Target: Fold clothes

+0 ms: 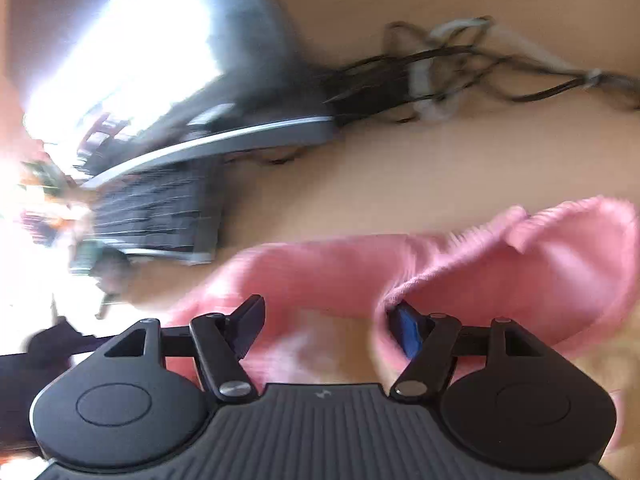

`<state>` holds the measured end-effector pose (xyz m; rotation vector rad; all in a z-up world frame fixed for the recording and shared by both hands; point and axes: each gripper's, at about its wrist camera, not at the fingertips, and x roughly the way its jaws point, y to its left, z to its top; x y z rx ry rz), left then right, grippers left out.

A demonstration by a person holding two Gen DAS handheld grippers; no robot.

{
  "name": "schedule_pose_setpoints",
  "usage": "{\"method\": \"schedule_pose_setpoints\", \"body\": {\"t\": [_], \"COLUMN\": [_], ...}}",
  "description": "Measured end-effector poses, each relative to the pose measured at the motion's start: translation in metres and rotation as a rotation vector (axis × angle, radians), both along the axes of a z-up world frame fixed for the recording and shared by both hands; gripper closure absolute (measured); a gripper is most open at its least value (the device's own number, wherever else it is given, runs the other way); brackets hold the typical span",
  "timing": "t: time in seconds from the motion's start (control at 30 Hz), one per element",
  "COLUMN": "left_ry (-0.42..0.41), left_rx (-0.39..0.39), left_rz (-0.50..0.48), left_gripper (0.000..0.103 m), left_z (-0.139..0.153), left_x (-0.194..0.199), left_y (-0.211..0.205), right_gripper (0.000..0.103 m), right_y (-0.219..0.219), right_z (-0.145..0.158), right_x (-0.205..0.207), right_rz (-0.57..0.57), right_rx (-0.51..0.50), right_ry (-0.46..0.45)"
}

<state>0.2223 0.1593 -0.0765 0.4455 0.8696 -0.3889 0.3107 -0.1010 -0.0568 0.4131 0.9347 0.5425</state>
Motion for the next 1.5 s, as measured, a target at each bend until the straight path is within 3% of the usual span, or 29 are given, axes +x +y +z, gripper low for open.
{"method": "schedule_pose_setpoints", "body": {"t": [0.03,0.07,0.1,0.13,0.17,0.27,0.33,0.43,0.53,0.6,0.7,0.77,0.9,1.0,1.03,1.17,1.23,1.33,1.43,1.5], "left_ry": [-0.003,-0.008,-0.013,-0.035,-0.061,-0.141,-0.211,-0.259,-0.196,-0.118,0.019,0.133,0.221,0.241,0.229,0.124,0.049,0.025,0.012,0.045], "left_rx": [0.003,0.024,0.050,0.076,0.103,0.184,0.194,0.123,-0.121,-0.313,-0.560,-0.643,-0.595,-0.572,-0.563,-0.460,-0.386,-0.407,-0.421,-0.413], "left_rz": [-0.017,-0.039,-0.062,-0.060,-0.051,-0.025,0.112,0.303,0.313,0.263,0.179,0.141,0.135,0.185,0.198,0.288,0.352,0.392,0.243,0.124], "left_gripper": [0.022,0.039,0.069,0.085,0.093,0.093,0.088,0.068,0.051,0.029,0.023,0.021,0.021,0.025,0.025,0.022,0.023,0.024,0.010,0.008], "left_z": [0.000,-0.001,-0.002,0.002,0.007,0.023,0.042,0.065,0.084,0.089,0.083,0.065,0.025,0.003,0.000,0.002,0.005,0.020,0.044,0.048], "left_x": [0.005,0.007,0.010,0.013,0.015,0.023,0.039,0.056,0.044,0.032,0.022,0.025,0.042,0.059,0.063,0.074,0.081,0.077,0.049,0.025], "left_y": [-0.001,-0.004,-0.007,-0.005,-0.001,0.010,0.036,0.071,0.083,0.076,0.052,0.023,-0.023,-0.035,-0.034,-0.023,-0.013,-0.002,-0.008,-0.021], "right_gripper": [0.034,0.034,0.034,0.034,0.034,0.033,0.030,0.023,0.022,0.023,0.023,0.023,0.017,0.021,0.021,0.019,0.019,0.019,0.019,0.017], "right_y": [-0.005,-0.010,-0.017,-0.024,-0.026,-0.024,-0.028,-0.056,-0.068,-0.064,-0.051,-0.038,-0.042,-0.065,-0.072,-0.106,-0.110,-0.104,-0.094,-0.082], "right_z": [0.015,0.030,0.045,0.060,0.070,0.078,0.072,0.051,0.022,0.006,-0.007,-0.018,-0.038,-0.028,-0.018,0.018,0.012,-0.001,0.005,0.008], "right_x": [-0.007,-0.015,-0.020,-0.024,-0.026,-0.032,-0.037,-0.054,-0.076,-0.094,-0.108,-0.104,-0.096,-0.091,-0.094,-0.127,-0.143,-0.166,-0.208,-0.235], "right_rz": [0.002,0.005,-0.015,-0.050,-0.074,-0.108,-0.129,-0.230,-0.257,-0.241,-0.206,-0.156,-0.126,-0.273,-0.317,-0.337,-0.317,-0.269,-0.166,-0.081], "right_rx": [0.074,0.149,0.194,0.195,0.126,-0.217,-0.428,-0.579,-0.683,-0.692,-0.723,-0.791,-1.001,-1.108,-1.102,-0.694,-0.656,-0.682,-0.678,-0.706], "right_ry": [-0.041,-0.081,-0.137,-0.196,-0.248,-0.369,-0.408,-0.368,-0.293,-0.251,-0.251,-0.272,-0.327,-0.291,-0.283,-0.172,-0.144,-0.099,-0.114,-0.123]}}
